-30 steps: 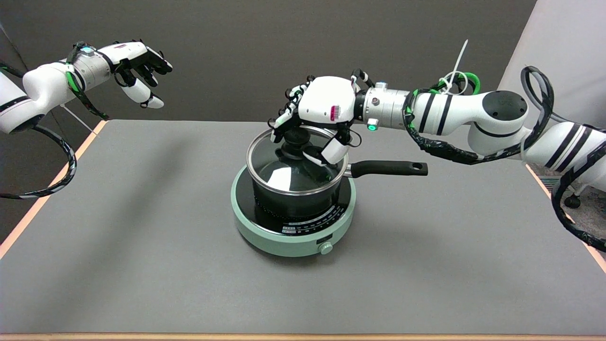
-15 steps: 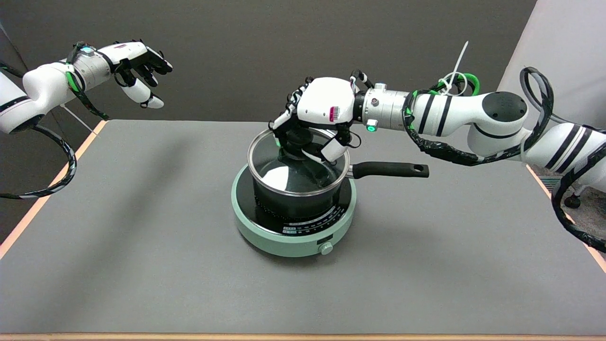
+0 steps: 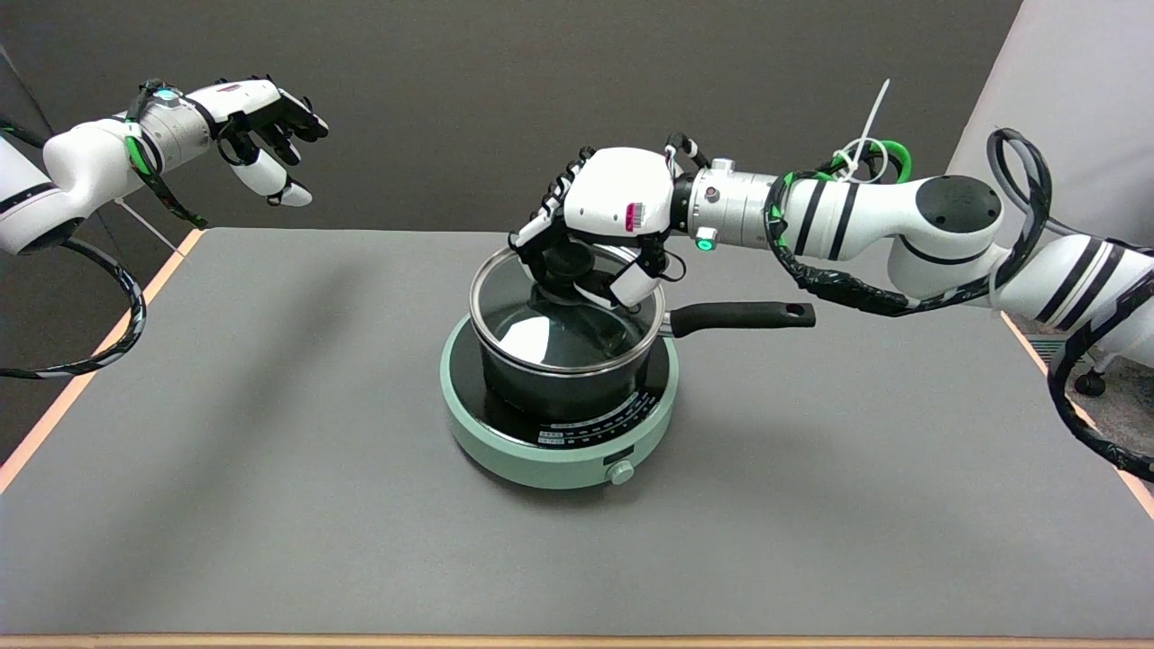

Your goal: Pick up the pot lid.

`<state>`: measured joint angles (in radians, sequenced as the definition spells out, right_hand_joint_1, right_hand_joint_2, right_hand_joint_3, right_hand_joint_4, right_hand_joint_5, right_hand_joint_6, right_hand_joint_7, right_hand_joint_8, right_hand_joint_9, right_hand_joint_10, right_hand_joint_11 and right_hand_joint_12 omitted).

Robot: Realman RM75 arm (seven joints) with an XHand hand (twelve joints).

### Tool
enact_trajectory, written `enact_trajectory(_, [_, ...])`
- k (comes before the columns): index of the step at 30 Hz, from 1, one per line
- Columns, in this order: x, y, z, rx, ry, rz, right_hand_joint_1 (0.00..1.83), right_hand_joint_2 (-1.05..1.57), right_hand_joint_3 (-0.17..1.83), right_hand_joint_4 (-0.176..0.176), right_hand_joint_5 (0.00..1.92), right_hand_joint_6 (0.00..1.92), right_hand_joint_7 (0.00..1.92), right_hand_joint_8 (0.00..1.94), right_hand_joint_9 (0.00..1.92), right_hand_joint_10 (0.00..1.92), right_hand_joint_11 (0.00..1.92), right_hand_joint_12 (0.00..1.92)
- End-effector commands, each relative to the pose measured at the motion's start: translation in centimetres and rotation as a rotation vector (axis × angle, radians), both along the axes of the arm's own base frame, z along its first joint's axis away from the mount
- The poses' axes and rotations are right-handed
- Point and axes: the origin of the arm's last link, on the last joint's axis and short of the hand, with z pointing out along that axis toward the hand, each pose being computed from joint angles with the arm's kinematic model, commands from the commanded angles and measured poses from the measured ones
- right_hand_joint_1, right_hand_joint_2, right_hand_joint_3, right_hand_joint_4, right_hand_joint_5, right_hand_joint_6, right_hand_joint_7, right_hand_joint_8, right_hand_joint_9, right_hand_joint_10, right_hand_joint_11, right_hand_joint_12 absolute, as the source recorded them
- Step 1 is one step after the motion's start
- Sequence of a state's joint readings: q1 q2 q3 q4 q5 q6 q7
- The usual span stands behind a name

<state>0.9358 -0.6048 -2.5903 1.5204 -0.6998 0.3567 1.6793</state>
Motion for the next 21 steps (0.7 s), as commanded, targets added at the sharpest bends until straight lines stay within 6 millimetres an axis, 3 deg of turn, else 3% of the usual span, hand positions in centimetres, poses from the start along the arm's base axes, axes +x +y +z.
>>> enact_trajectory(1, [0.2,-0.3,0.1,-0.009,-0.001,0.005,1.35,0.89,0.58,0.176,0.65,1.23,0.86,1.35,0.82,1.46,0.68,1.15])
enact_trajectory(15, [1.4,-0.6,0.4,-0.022,-0.030,0.008,1.35,0.88,0.59,0.176,0.63,1.25,0.86,1.35,0.80,1.60,0.69,1.26])
enact_trajectory(17, [0.3,2.2,-2.6,0.101,0.016,-0.076,1.35,0.89,0.59,0.176,0.63,1.26,0.86,1.36,0.80,1.63,0.68,1.28])
enact_trajectory(18, [1.8,-0.7,0.6,-0.029,-0.062,-0.013,1.35,0.89,0.59,0.176,0.63,1.26,0.86,1.36,0.80,1.63,0.68,1.28])
enact_trajectory(21, [2.4,-1.0,1.0,-0.048,-0.081,-0.007,1.35,0.89,0.59,0.176,0.64,1.26,0.86,1.36,0.80,1.64,0.68,1.27])
